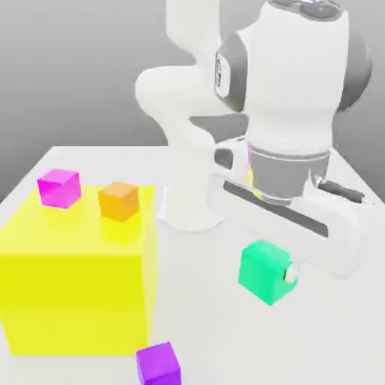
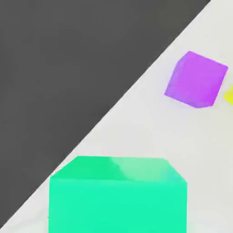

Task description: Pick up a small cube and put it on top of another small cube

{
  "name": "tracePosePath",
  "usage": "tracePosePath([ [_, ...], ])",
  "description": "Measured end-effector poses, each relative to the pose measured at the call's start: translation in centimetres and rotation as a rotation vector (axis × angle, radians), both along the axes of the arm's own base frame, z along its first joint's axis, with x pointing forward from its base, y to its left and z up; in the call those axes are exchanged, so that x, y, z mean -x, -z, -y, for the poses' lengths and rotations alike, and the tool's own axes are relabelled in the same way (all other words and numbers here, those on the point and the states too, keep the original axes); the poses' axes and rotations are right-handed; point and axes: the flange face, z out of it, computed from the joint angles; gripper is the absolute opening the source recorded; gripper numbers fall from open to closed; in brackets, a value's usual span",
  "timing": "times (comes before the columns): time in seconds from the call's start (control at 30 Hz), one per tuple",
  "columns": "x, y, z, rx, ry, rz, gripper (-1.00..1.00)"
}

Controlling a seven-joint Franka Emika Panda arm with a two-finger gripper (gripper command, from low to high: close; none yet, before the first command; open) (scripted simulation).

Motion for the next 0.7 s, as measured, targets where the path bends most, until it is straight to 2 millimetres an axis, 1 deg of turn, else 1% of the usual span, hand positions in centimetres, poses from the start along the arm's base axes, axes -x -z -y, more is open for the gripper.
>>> tracePosePath([
  [0.13, 3.2, -3.1, 5.4, -0.002, 0.029, -0.001, -1.0],
  [0.27, 7.2, -5.6, 10.5, -0.007, 0.071, -0.002, -1.0],
  [0.37, 10.6, -7.1, 13.7, -0.012, 0.103, -0.002, -1.0],
  [0.47, 14.3, -8.2, 16.3, -0.019, 0.134, 0.0, -1.0],
  [0.5, 15.0, -7.9, 16.8, -0.02, 0.14, 0.0, -1.0],
  [0.53, 15.3, -6.9, 17.0, -0.021, 0.143, 0.001, -1.0],
  [0.63, 15.7, -3.1, 17.2, -0.022, 0.146, 0.001, -1.0],
  [0.67, 15.7, -2.3, 17.2, -0.022, 0.146, 0.001, 1.0],
  [0.7, 15.7, -2.3, 17.2, -0.022, 0.146, 0.001, 1.0],
])
